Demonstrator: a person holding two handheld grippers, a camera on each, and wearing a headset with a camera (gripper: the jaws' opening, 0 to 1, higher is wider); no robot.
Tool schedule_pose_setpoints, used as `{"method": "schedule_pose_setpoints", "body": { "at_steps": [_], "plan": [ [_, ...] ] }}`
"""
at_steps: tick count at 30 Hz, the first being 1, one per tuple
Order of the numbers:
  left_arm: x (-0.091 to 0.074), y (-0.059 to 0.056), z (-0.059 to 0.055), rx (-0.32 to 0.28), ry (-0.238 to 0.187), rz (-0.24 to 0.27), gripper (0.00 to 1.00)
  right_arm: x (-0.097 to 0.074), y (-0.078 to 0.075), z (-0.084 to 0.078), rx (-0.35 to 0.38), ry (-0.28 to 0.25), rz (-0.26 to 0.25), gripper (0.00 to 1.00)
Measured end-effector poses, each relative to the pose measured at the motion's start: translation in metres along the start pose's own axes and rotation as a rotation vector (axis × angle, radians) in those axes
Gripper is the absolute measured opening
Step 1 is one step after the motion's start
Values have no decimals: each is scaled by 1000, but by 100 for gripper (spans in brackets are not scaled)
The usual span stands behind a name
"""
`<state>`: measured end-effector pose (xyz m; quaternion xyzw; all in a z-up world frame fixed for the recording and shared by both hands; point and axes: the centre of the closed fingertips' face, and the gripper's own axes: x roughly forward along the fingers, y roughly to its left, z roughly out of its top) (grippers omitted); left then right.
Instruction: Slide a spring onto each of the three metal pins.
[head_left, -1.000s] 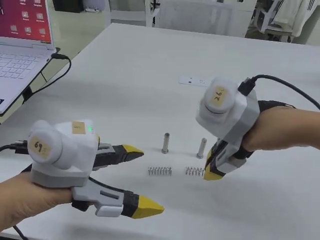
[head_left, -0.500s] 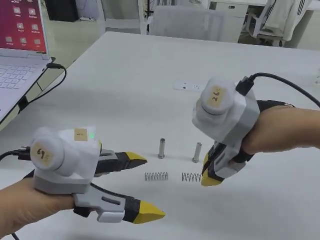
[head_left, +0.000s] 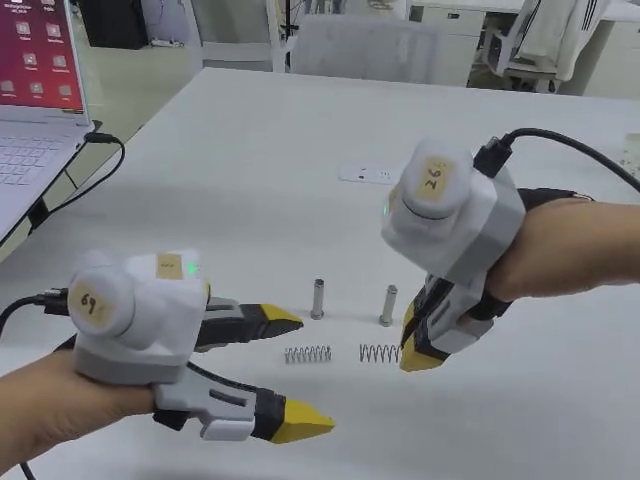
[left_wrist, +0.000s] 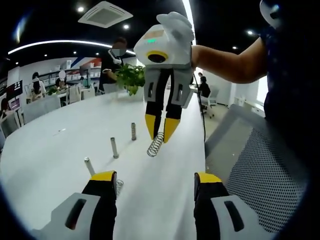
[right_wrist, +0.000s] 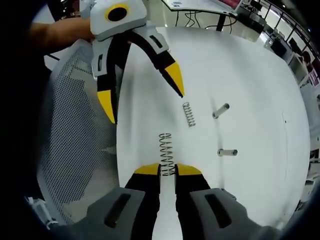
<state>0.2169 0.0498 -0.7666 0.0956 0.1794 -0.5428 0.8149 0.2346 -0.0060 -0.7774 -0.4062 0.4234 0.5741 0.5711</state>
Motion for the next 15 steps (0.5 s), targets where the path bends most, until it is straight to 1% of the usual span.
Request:
{"method": "schedule_pose_setpoints", "body": {
  "at_steps": [15],
  "plan": [
    [4,-2,6,12,-19,-20,51,-5,6,14,-29,-20,3,8]
  ]
}}
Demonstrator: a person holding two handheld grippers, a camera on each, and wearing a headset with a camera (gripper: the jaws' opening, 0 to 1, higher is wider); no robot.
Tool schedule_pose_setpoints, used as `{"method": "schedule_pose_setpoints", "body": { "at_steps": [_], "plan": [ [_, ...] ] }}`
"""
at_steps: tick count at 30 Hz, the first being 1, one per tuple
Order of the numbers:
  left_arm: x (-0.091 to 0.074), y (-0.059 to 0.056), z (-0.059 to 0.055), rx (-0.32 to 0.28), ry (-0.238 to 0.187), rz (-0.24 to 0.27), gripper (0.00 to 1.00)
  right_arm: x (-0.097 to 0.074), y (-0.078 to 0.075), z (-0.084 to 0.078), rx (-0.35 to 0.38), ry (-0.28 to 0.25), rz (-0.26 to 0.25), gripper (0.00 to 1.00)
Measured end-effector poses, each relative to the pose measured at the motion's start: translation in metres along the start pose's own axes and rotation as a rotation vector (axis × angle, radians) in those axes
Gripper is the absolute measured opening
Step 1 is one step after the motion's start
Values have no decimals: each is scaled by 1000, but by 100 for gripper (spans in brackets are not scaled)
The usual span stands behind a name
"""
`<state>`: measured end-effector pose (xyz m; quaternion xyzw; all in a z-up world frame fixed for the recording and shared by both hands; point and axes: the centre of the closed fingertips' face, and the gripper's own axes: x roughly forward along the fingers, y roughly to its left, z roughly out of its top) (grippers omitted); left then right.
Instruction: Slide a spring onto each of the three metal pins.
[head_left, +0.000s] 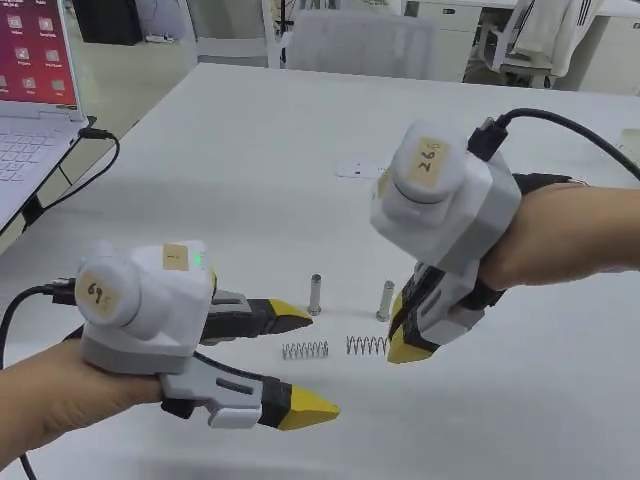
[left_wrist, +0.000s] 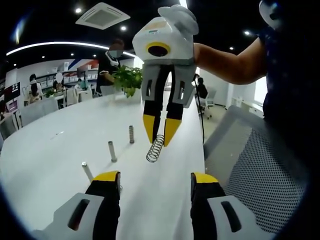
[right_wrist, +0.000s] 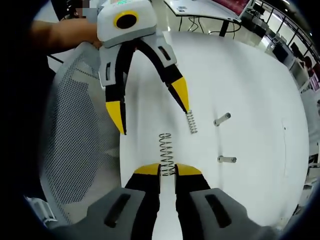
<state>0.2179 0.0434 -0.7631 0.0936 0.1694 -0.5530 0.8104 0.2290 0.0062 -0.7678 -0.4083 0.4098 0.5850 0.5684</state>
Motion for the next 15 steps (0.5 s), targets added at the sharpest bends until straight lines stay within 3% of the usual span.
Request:
{"method": "schedule_pose_setpoints", "body": {
  "at_steps": [15],
  "plan": [
    [0,0,6,11,-27,9,46,-4,2,14,-33,-20,0,8]
  ]
}}
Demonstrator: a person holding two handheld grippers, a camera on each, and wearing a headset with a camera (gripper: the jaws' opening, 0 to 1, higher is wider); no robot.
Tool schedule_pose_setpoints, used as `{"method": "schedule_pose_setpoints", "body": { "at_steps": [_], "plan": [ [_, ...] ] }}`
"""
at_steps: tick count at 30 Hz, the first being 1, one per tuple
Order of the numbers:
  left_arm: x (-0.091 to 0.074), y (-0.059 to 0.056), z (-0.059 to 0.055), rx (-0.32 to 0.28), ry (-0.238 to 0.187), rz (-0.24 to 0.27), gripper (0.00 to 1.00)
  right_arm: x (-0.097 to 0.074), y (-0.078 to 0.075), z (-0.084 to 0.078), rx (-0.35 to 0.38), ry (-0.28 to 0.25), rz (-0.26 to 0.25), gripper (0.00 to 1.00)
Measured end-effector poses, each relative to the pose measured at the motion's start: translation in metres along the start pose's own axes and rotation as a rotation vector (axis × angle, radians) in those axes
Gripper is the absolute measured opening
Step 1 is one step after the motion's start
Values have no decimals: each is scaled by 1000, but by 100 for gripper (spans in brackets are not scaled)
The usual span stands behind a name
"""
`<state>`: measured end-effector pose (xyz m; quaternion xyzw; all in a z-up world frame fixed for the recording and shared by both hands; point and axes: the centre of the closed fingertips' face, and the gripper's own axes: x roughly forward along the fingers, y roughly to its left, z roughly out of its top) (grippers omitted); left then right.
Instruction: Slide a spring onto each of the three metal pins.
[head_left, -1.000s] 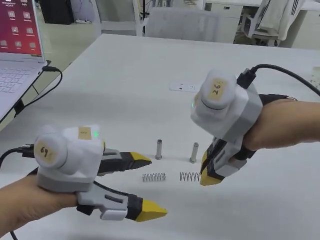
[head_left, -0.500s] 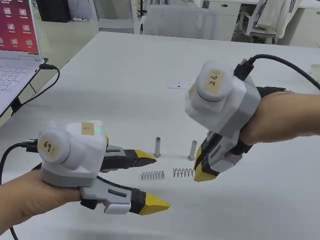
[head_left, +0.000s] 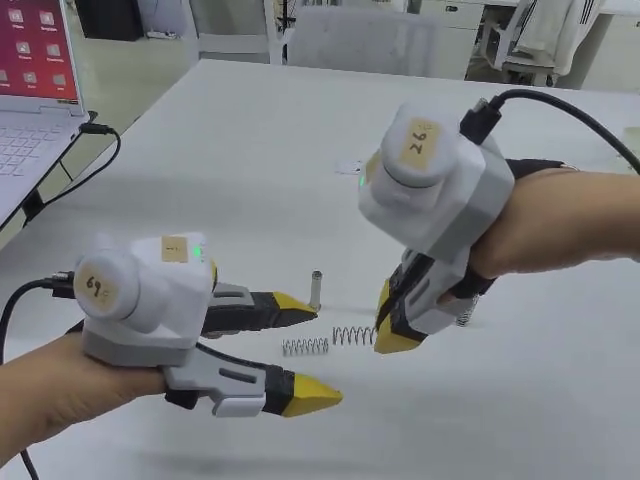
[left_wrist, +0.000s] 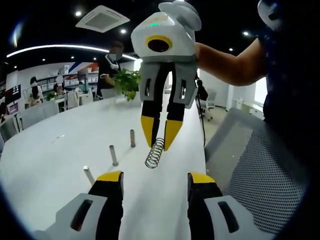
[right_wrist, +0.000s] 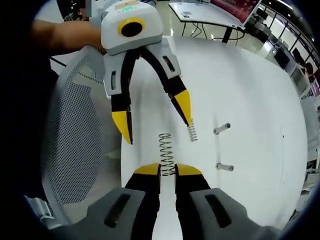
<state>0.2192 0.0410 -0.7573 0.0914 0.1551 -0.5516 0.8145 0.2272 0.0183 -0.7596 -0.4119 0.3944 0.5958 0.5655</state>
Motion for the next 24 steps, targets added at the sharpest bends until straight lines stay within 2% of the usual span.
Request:
{"method": "schedule_pose_setpoints", "body": {
  "at_steps": [24],
  "plan": [
    [-1,-1,16,81,-74,-9,16,1,5,8,-57,-7,14,8]
  ]
}}
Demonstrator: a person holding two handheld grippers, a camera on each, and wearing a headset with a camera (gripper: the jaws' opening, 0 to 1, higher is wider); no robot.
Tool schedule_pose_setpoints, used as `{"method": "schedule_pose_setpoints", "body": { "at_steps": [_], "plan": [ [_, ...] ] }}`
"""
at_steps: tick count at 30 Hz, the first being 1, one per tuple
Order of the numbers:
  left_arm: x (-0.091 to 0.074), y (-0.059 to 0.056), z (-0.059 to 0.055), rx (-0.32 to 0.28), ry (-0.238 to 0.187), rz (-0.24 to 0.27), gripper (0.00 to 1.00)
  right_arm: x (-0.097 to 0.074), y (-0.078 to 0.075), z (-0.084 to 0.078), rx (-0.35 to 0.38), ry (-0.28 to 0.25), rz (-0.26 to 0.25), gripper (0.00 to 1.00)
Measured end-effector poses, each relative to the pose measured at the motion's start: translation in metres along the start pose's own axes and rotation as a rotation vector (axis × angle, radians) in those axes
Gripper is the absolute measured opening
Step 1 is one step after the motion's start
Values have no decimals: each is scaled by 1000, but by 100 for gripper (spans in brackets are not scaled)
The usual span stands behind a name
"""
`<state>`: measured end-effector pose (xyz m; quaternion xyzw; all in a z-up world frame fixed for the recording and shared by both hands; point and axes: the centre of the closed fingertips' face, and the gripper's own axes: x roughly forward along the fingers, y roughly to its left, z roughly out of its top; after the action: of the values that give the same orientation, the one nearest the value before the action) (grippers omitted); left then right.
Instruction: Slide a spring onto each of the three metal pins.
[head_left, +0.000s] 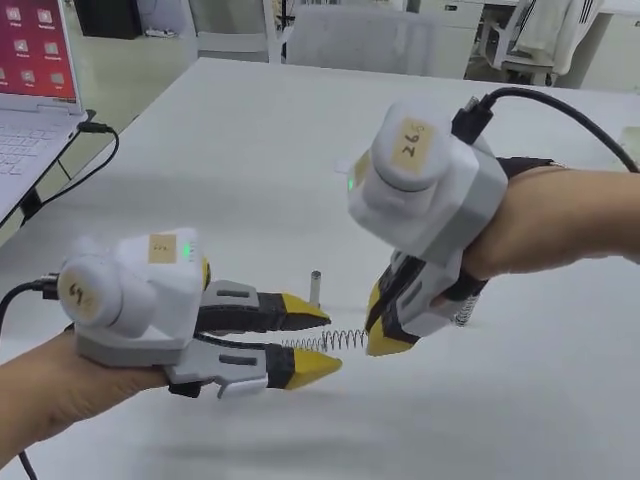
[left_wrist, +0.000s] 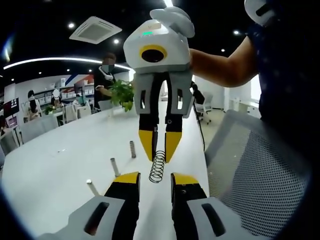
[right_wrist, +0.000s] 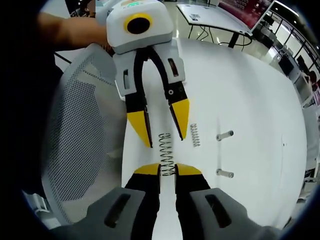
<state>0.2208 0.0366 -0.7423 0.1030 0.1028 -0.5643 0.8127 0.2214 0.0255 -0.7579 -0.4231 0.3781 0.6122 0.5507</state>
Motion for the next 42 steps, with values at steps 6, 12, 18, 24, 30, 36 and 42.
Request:
{"method": "schedule_pose_setpoints", "body": {
  "at_steps": [6,12,18,24,30,36,42],
  "plan": [
    [0,0,2,6,-11,-5,11,1,1,0,-11,5,2,8],
    [0,-1,3,10,-16,-9,6,2,2,1,-18,2,5,8],
    [0,-2,2,12,-14,-14,3,2,3,2,-24,-1,4,8],
    [-1,-3,2,12,-17,-17,3,2,3,2,-30,-3,3,8],
    [-1,-5,3,10,-24,-22,3,2,4,2,-37,-4,4,8],
    [-1,-4,3,3,-28,-22,2,1,4,2,-36,-7,5,9],
    [-2,-4,2,-2,-26,-22,2,2,3,2,-34,-12,9,9]
  ]
}}
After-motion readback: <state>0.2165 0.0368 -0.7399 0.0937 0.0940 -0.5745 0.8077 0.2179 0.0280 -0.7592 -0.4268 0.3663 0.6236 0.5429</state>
